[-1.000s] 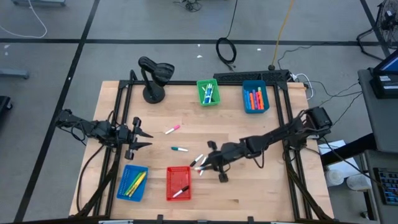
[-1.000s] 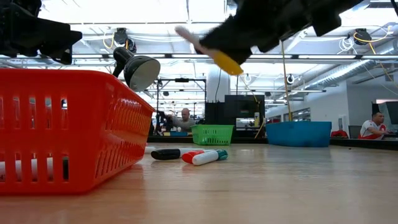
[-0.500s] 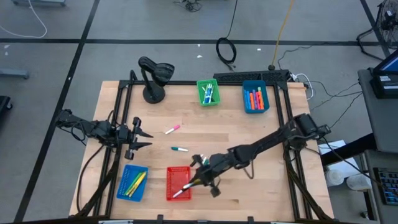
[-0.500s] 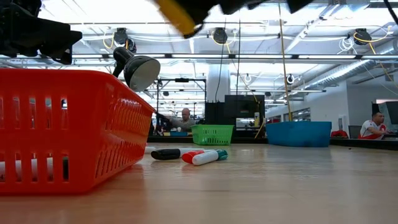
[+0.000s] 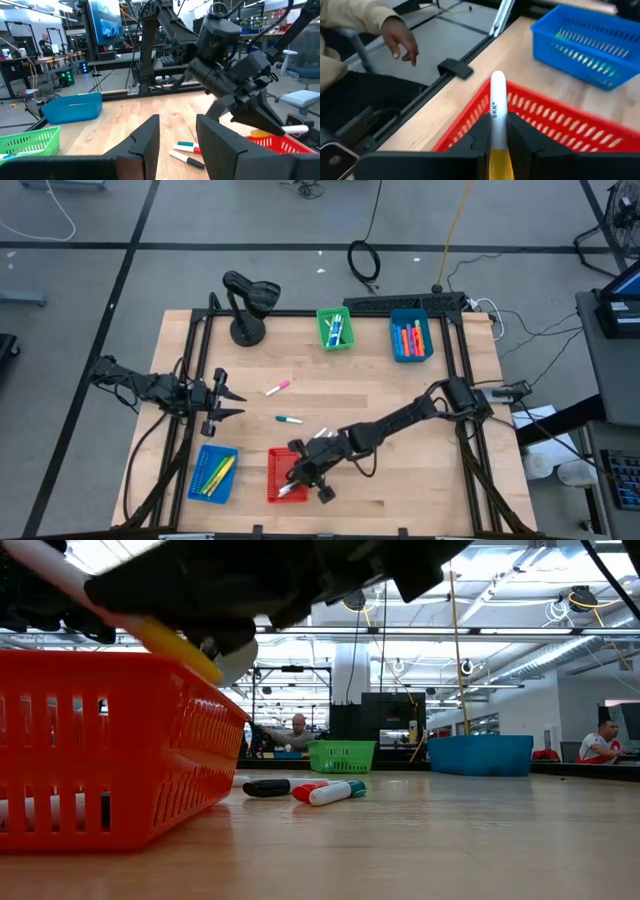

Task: Pick & Place Markers
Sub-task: Put the yellow mini marker into the red bin, then put the bottom green mini marker into the red bin

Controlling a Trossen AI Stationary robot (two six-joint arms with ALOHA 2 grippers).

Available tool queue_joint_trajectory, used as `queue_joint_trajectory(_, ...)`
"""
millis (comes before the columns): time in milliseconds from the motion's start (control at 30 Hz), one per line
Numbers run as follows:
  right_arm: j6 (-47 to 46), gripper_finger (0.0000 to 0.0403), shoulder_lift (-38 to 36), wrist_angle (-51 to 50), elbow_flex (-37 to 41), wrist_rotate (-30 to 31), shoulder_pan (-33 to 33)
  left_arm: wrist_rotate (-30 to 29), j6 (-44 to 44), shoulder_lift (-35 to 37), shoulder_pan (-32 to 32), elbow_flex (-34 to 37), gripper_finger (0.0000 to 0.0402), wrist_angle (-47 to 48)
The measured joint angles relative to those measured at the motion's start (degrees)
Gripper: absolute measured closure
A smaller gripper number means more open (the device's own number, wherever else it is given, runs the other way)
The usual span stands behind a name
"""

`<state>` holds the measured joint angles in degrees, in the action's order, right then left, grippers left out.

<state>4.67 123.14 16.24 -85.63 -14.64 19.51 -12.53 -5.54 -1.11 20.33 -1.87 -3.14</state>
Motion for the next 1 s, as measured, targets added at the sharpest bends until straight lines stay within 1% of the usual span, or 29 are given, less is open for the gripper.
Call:
queue_joint_trajectory(467, 1.0, 0.0289, -0.73, -0.33, -0.1, -0.01, -0.22, -0.01, 0.0, -0.01, 0.01, 0.0, 0.0268, 0.0)
queue_joint_trajectory(533, 1.46, 0.0283, -0.91, -1.93, -0.1, -0.03, -0.41, -0.01, 0.01, 0.0, 0.01, 0.0, 0.0268, 0.0)
queue_joint_trajectory(600, 3.31, 0.0278, -2.68, -8.11, -0.03, 0.19, -0.54, -0.01, 0.02, -0.01, 0.01, 0.0, 0.0268, 0.0)
queue_joint_trajectory(700, 5.78, 0.0276, -6.22, -18.19, -0.03, 3.6, -0.74, -0.01, 0.01, -0.01, 0.0, 0.0, 0.0268, -0.01)
queue_joint_trajectory(800, 7.21, 0.0276, -10.65, -29.15, 1.45, 10.67, -0.68, -0.01, 0.0, -0.01, 0.01, 0.0, 0.0268, 0.04)
queue_joint_trajectory(933, 7.15, 0.0275, -14.72, -34.87, 6.16, 17.23, -0.79, -0.01, 0.0, 0.01, 0.01, 0.0, 0.0268, 0.04)
queue_joint_trajectory(1000, 8.3, 0.0275, -16.28, -33.46, 9.47, 17.91, -1.1, -0.01, 0.0, -0.01, 0.01, 0.0, 0.0268, -0.01)
